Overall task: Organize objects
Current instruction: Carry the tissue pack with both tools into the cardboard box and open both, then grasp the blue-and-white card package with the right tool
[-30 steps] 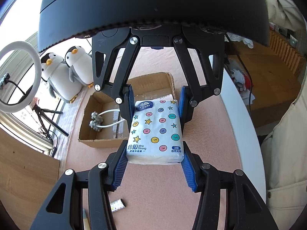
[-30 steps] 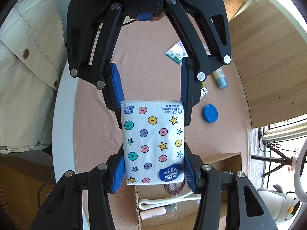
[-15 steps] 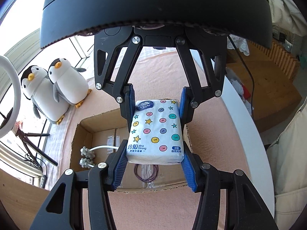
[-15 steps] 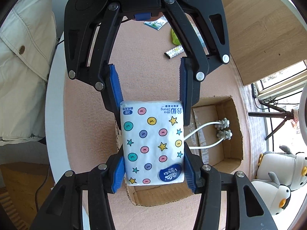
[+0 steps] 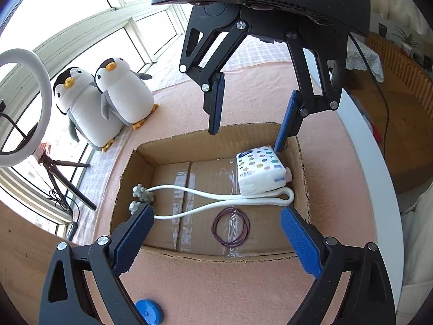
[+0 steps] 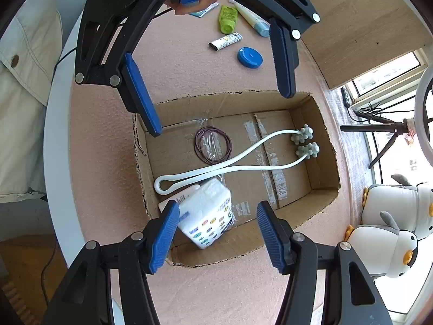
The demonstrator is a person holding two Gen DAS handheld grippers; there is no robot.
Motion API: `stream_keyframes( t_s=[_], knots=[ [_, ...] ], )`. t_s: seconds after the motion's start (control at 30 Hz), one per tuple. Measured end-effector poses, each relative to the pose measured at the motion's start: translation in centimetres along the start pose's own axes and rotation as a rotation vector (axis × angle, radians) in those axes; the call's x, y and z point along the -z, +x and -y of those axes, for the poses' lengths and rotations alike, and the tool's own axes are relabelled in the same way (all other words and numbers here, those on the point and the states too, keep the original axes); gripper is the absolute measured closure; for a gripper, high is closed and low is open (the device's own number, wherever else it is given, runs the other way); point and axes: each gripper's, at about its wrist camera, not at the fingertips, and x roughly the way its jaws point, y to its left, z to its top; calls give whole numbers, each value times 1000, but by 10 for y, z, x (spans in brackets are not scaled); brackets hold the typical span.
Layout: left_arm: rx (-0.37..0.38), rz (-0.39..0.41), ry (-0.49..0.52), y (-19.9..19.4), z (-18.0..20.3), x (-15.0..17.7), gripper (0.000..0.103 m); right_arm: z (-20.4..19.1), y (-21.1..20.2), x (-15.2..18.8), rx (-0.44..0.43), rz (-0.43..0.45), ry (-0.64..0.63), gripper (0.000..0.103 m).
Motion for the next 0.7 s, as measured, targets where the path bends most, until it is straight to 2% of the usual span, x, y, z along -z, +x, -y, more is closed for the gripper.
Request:
stream_keyframes(
  t_s=[0.3, 0.4, 0.57, 0.7],
  knots=[
    [-71, -14, -56, -37, 13, 34, 6, 8, -3, -11, 31, 12, 26, 44],
    [-98, -25, -81, -51, 17, 52, 6, 7, -4, -18, 53, 16, 46, 40],
    [-154, -55, -151, -77, 19, 90, 6, 5, -4, -36, 94, 36, 110, 35],
    [-206, -70, -254, -101, 16, 129, 6, 6, -4, -59, 126, 47, 163, 33]
  ],
)
